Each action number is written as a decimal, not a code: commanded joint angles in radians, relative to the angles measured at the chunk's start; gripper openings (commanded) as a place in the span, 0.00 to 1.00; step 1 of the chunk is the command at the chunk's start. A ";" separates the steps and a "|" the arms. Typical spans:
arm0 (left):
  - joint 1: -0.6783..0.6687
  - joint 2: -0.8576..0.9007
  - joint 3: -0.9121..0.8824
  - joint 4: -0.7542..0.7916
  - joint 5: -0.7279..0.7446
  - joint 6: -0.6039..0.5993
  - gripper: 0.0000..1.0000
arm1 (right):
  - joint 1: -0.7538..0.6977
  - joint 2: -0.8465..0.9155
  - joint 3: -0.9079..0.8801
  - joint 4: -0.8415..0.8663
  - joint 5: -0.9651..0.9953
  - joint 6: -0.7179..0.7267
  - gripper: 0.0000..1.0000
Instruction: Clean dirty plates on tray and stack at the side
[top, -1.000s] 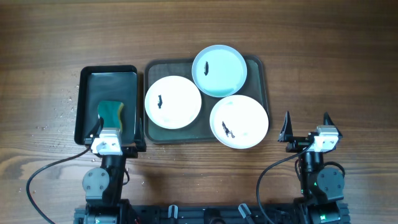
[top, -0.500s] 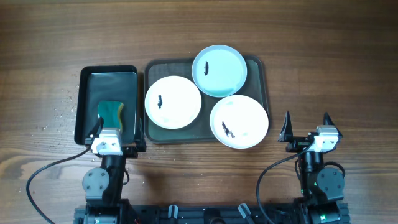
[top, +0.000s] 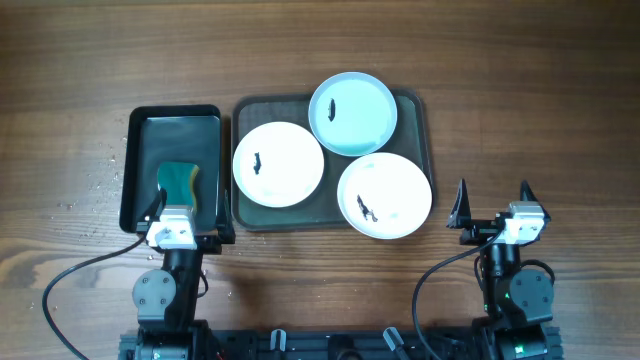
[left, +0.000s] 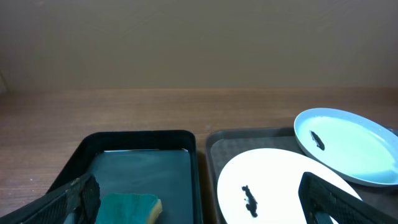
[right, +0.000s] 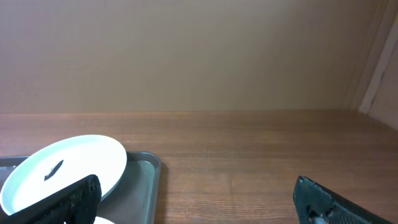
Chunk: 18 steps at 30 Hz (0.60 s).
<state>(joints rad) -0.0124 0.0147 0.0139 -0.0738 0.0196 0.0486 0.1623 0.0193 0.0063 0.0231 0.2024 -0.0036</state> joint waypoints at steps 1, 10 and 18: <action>0.009 0.001 -0.008 0.001 -0.010 0.019 1.00 | 0.005 -0.001 -0.001 0.002 -0.018 0.004 1.00; 0.009 0.001 -0.008 0.002 -0.010 0.019 1.00 | 0.005 -0.001 -0.001 0.002 -0.018 0.005 1.00; 0.009 0.001 -0.008 0.001 -0.010 0.019 1.00 | 0.005 -0.001 -0.001 0.002 -0.018 0.005 1.00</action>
<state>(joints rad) -0.0124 0.0147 0.0139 -0.0742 0.0196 0.0486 0.1623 0.0193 0.0063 0.0231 0.2020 -0.0036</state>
